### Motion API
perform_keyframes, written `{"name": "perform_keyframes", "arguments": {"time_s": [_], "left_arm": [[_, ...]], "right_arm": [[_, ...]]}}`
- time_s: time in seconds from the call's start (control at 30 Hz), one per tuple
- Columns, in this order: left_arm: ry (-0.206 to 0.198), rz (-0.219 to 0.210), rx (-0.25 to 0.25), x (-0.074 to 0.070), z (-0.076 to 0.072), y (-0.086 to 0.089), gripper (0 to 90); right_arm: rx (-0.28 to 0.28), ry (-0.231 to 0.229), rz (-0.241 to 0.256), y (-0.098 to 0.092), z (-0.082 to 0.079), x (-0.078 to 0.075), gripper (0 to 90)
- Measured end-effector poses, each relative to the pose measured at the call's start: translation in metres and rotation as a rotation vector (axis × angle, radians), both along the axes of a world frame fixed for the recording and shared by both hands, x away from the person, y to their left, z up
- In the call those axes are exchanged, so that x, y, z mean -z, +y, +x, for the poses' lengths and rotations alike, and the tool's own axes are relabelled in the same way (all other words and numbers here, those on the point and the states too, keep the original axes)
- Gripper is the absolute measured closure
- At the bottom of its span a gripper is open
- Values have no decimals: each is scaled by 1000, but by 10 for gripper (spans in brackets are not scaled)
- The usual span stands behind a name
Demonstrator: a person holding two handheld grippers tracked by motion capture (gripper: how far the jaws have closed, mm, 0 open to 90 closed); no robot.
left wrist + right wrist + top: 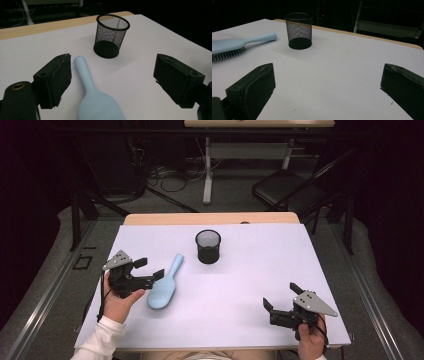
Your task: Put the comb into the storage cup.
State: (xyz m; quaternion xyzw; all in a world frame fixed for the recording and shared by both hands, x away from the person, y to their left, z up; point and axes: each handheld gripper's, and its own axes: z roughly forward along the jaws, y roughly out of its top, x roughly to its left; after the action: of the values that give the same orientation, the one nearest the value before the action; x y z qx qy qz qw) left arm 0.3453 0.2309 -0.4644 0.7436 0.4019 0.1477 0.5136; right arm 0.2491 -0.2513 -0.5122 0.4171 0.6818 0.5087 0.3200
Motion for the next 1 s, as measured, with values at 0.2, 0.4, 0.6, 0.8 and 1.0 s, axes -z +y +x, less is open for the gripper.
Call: {"name": "perform_keyframes", "arguments": {"time_s": [0.2,0.4,0.6,0.8,1.0], "left_arm": [[25,1,-8,-4,11,0,160],[29,-3,-24,-10,18,-2,242],[33,12,-40,-16,26,-5,312],[50,49,-61,-21,35,-10,359],[70,88,-100,-25,45,-13,428]], "right_arm": [[-4,-3,-4,1,0,0,0],[-2,-1,-5,1,0,0,0],[-3,1,-6,1,1,1,0],[-4,7,0,0,1,1,0],[-4,9,1,1,1,2,0]]}}
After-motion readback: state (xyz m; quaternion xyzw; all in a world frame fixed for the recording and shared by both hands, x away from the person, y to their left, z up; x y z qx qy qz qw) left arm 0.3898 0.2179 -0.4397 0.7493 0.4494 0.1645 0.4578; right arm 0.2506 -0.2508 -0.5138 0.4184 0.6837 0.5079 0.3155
